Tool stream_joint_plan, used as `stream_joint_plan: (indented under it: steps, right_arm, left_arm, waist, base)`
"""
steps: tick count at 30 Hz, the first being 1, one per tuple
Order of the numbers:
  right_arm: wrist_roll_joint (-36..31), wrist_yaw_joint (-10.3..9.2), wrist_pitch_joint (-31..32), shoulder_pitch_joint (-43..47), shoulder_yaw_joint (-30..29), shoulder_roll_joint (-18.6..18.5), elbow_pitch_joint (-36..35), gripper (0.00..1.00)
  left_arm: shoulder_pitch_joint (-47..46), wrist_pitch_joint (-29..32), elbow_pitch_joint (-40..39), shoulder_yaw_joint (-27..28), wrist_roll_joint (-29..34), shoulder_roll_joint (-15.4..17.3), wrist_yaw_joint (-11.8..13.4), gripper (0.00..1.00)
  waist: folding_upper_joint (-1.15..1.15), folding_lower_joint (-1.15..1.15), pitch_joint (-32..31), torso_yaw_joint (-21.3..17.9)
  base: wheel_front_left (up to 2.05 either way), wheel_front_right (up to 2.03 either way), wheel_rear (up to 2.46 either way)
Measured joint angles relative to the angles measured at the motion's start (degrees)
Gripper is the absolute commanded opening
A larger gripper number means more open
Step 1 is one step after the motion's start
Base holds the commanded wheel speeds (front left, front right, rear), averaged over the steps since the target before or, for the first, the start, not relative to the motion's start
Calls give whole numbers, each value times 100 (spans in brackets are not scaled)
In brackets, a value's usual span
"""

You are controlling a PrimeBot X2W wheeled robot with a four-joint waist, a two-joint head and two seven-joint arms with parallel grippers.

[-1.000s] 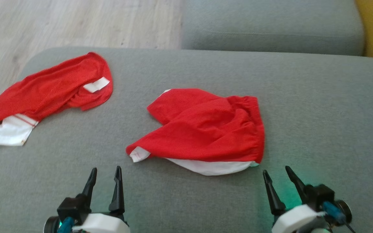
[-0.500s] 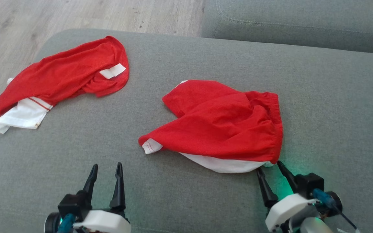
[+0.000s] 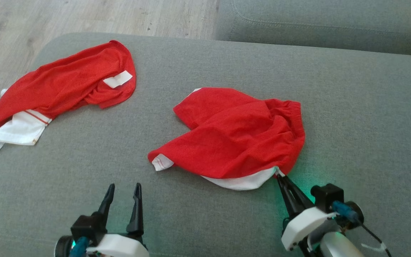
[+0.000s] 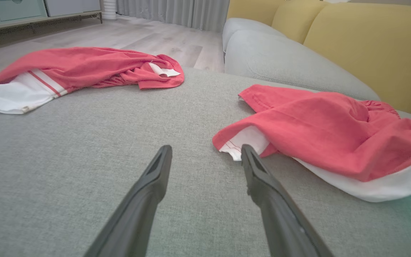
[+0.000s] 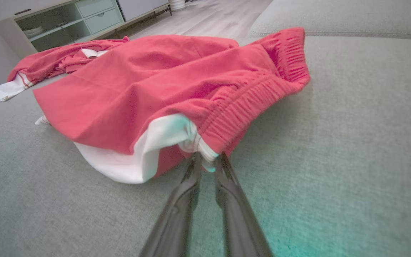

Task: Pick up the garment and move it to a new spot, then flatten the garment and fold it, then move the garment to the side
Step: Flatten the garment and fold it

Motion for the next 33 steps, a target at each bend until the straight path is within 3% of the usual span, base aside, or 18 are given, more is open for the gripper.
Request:
stream_joint_plan:
  steps: [4, 10, 20, 27, 28, 30, 33]
  right_arm:
    - [55, 0, 0, -116, 9, -1, -101, 0]
    - [36, 0, 0, -122, 8, -3, -212, 0]
    - [-14, 0, 0, -427, 170, -9, -236, 0]
    - [-14, 0, 0, -499, 223, -13, -237, 0]
    - [-14, 0, 0, -505, 230, -13, -237, 0]
    - [-14, 0, 0, -510, 231, -13, -237, 0]
    - [-14, 0, 0, -541, 230, -14, -237, 0]
  left_arm:
    - [-11, 84, 165, -138, -65, -82, -208, 100]
    - [-380, 297, 803, -341, -337, -463, -558, 100]
    - [-1414, 236, 2331, 88, -953, -751, -654, 100]
    - [-1899, 145, 3016, 156, -1120, -880, -940, 100]
    - [-2018, 166, 3172, 76, -1120, -893, -994, 87]
    - [-2108, 209, 3300, -10, -1120, -898, -1068, 42]
    - [-2141, 293, 3414, -203, -1120, -907, -1174, 6]
  waist:
    - [0, 0, 4, -66]
    - [0, 0, 40, -189]
    - [0, 0, 282, -461]
    - [0, 0, 421, -614]
    - [0, 0, 433, -646]
    - [0, 0, 439, -670]
    - [0, 0, 435, -684]
  base:
    - [0, 0, 0]
    - [0, 0, 0]
    - [0, 0, 0]
    - [0, 0, 0]
    - [0, 0, 0]
    - [0, 0, 0]
    - [0, 0, 0]
